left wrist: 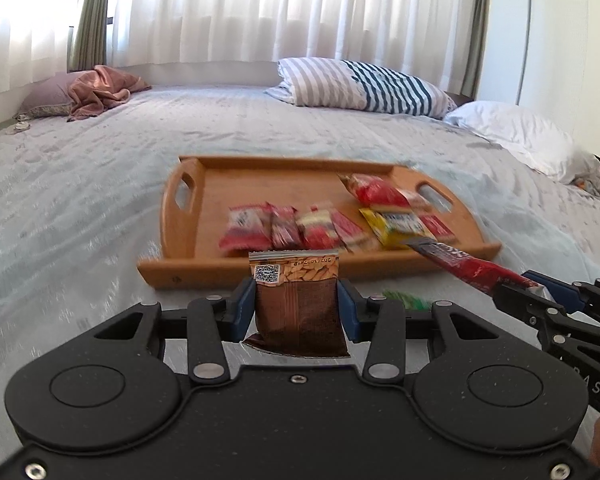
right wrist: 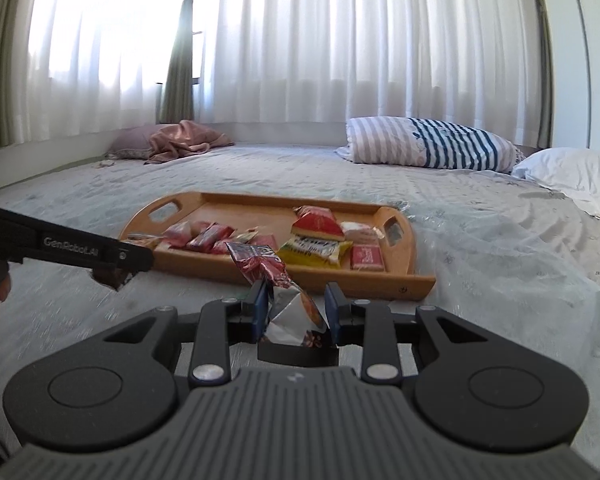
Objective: Organize snacks
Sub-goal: 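Carry the cookie packet over the tray with the left tool while the right tool carries the wrapper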
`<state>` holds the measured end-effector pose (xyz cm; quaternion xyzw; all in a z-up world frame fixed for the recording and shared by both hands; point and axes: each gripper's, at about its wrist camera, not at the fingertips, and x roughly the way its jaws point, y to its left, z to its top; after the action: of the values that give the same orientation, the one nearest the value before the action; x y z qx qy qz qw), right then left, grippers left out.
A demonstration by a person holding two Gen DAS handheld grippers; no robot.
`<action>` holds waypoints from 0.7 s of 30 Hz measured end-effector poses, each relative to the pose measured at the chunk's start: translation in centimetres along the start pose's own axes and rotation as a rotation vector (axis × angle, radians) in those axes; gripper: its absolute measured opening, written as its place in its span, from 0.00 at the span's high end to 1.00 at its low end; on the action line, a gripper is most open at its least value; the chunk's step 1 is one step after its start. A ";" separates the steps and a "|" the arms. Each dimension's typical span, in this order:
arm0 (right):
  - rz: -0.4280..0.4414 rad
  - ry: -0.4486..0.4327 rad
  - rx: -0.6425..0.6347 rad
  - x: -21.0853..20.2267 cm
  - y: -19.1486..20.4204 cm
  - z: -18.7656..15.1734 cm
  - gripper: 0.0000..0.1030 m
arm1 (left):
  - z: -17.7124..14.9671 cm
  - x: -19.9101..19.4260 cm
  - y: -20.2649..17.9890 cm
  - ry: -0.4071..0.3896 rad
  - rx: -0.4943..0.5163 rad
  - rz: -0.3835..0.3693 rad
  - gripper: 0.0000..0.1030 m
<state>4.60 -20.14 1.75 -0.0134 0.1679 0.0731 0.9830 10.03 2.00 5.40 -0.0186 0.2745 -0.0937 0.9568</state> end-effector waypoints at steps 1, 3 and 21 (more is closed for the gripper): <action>-0.007 0.000 0.011 0.4 0.1 0.3 0.65 | 0.4 0.3 0.2 -0.003 -0.002 0.008 0.60; -0.026 0.000 0.031 1.4 0.3 1.0 0.65 | 1.0 0.8 0.8 -0.010 -0.015 0.018 0.60; -0.106 0.018 0.198 12.7 2.2 6.0 0.65 | 5.9 9.7 5.8 -0.031 -0.039 0.123 0.60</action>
<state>18.08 -15.84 3.23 0.0742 0.1824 0.0038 0.9804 22.20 5.77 4.84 -0.0217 0.2620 -0.0290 0.9644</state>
